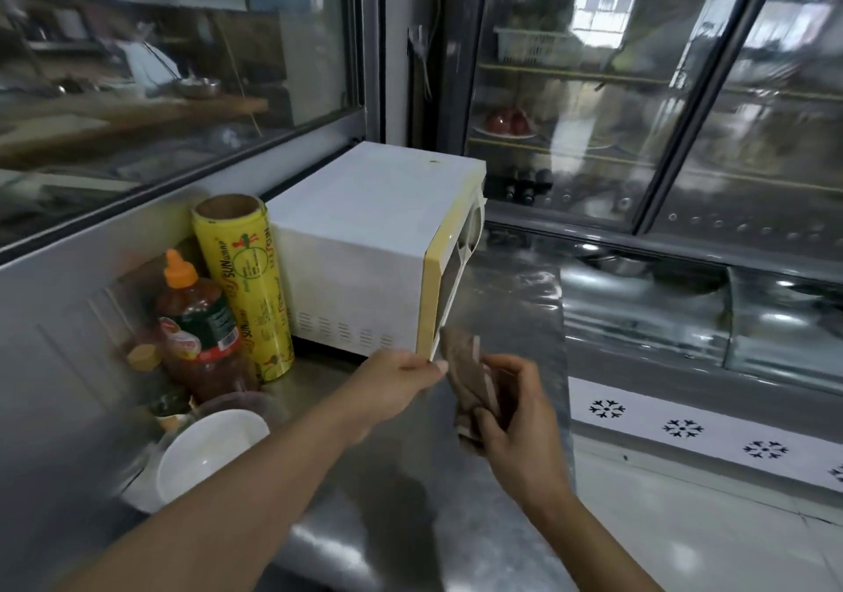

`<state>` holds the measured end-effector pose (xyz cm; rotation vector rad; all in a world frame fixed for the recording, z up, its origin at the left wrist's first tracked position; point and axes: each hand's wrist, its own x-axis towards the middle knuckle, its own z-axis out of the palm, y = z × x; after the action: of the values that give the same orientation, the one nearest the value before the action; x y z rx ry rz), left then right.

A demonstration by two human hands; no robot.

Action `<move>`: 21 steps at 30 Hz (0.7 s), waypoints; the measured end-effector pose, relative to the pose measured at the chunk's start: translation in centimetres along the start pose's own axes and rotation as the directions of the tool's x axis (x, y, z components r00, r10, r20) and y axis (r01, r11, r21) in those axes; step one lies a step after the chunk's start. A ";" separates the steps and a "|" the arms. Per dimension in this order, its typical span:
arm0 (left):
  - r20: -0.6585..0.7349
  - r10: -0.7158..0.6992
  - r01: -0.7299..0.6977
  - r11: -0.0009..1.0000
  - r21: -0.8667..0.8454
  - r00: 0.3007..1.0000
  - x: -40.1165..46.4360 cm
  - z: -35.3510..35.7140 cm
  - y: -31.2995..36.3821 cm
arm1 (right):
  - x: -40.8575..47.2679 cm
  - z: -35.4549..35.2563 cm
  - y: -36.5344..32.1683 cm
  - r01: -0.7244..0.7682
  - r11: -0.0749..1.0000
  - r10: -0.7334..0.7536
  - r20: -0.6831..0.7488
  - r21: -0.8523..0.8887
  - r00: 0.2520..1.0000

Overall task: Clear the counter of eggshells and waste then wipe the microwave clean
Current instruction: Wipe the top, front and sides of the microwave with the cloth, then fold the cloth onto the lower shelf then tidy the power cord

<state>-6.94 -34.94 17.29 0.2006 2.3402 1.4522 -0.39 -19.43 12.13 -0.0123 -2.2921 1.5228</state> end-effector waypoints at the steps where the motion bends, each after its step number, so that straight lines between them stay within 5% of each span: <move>1: 0.020 -0.010 0.012 0.995 -0.098 1.000 -1.0 0.4 0.8 | -0.9 -0.3 -1.2 0.053 0.998 -0.054 -0.020 -0.041 0.998; 4: 0.035 -0.058 0.066 0.957 -0.282 0.998 -4.1 1.3 2.5 | -4.1 -0.8 -4.1 0.146 0.983 -0.151 -0.031 -0.115 0.988; 9: -0.011 -0.006 0.002 0.937 -0.349 1.000 -9.1 2.6 2.7 | -9.4 -2.7 -7.1 0.179 0.962 -0.177 0.028 -0.207 0.984; 15: -0.025 0.176 -0.178 0.971 -0.162 0.984 -13.6 4.9 3.4 | -12.3 -8.0 -10.4 -0.001 0.965 -0.017 -0.066 -0.264 0.998; 21: 0.111 0.363 -0.360 0.932 -0.051 0.925 -16.9 8.8 5.7 | -14.4 -13.3 -12.5 -0.143 0.950 0.161 0.043 -0.276 0.986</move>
<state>11.58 -30.32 22.99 0.7258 2.2652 1.5868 19.72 -15.90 23.21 -0.2227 -2.5887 1.2811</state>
